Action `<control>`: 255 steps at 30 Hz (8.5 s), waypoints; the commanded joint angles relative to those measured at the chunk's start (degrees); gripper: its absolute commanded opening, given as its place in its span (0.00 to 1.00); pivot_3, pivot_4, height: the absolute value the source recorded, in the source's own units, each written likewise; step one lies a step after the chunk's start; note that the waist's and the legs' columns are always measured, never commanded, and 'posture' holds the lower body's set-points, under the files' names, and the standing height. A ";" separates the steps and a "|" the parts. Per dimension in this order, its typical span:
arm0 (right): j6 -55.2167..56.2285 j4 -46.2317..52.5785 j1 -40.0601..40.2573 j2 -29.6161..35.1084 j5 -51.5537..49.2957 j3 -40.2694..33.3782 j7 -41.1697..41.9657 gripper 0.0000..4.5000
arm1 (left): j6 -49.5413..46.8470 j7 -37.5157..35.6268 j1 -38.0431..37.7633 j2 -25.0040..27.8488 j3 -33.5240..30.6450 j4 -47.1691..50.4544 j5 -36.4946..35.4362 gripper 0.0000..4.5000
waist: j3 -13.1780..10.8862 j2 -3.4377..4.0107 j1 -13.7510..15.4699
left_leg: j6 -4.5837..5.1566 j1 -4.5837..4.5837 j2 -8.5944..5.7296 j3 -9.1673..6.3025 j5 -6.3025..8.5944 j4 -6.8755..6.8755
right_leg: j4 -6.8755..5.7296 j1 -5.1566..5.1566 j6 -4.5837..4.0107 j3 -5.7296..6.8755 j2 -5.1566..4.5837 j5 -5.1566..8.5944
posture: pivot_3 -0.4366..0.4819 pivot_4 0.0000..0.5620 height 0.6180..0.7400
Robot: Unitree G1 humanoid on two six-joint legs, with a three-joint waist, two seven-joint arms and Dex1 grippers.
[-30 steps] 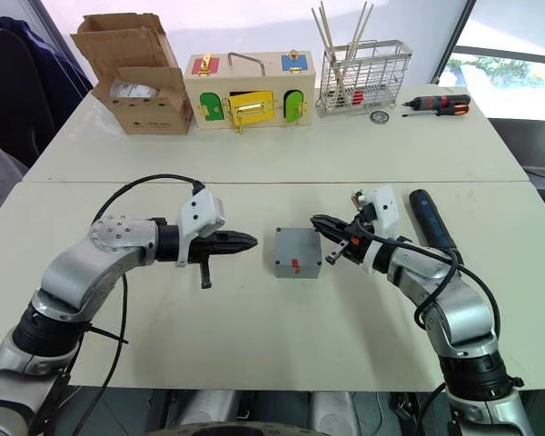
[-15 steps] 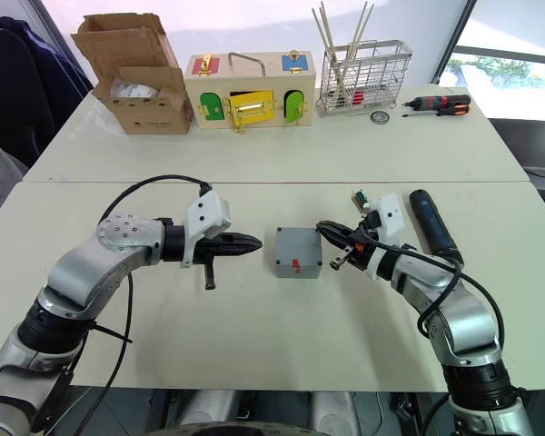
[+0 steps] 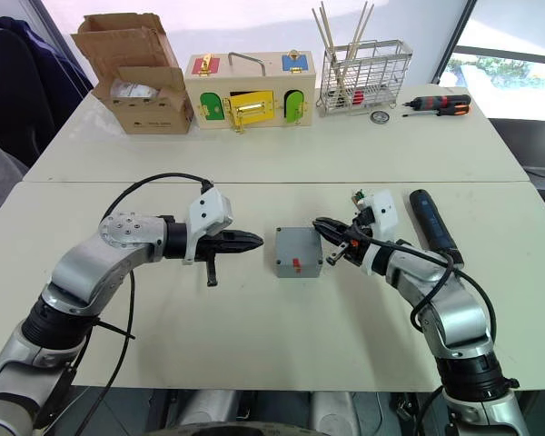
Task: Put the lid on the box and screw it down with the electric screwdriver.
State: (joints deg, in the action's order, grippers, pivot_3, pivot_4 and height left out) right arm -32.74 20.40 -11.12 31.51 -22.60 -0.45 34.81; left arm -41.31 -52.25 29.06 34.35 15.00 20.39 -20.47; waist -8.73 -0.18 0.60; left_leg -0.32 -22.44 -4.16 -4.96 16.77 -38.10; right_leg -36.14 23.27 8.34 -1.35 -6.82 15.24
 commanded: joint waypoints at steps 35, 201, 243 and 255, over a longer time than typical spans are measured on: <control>-23.87 -30.83 -20.56 46.40 0.73 6.81 26.66 0.99 | 4.56 -4.41 5.93 -4.88 7.13 7.05 -1.10 0.00 | -0.28 0.32 -0.32 | 0.09 -0.06 0.00 0.22 0.05 -0.05 | 0.14 -0.04 0.00 -0.04 -0.09 0.00 | 0.48 0.27 0.92; 10.72 -0.96 1.25 -7.51 -1.42 -0.71 -0.19 0.42 | 6.21 -1.34 3.83 -8.14 10.31 -10.96 10.39 0.00 | 0.29 -0.11 -1.22 | -0.07 0.42 0.03 0.13 -0.05 0.08 | -0.21 -0.21 -0.02 0.07 0.01 0.01 | 0.48 0.27 0.92; -3.11 4.99 -15.06 -0.69 -21.84 -16.00 -5.41 0.42 | 7.00 1.58 1.32 -9.95 2.36 -8.01 6.43 0.00 | 0.00 0.15 -1.07 | 0.04 0.24 0.02 0.09 0.03 0.11 | -0.02 -0.10 -0.01 0.06 -0.07 0.00 | 0.48 0.27 0.92; -7.00 -6.00 -24.19 5.04 -15.38 -19.44 -14.61 0.42 | 2.14 0.45 6.77 -10.24 -2.97 -4.49 -1.37 0.00 | -0.10 0.13 -1.15 | -0.31 -0.14 -0.01 0.15 -0.18 0.09 | -0.05 0.25 -0.01 0.06 -0.08 0.00 | 0.48 0.27 0.92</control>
State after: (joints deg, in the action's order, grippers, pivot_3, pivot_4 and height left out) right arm -39.15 13.34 -32.76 34.91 -38.53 -17.84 21.63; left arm -39.50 -50.88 34.64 23.71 11.76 13.33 -20.76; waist -8.82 -0.05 -0.55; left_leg -0.68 -22.58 -4.17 -4.81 16.57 -38.01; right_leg -36.19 23.54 8.33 -1.30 -6.90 15.24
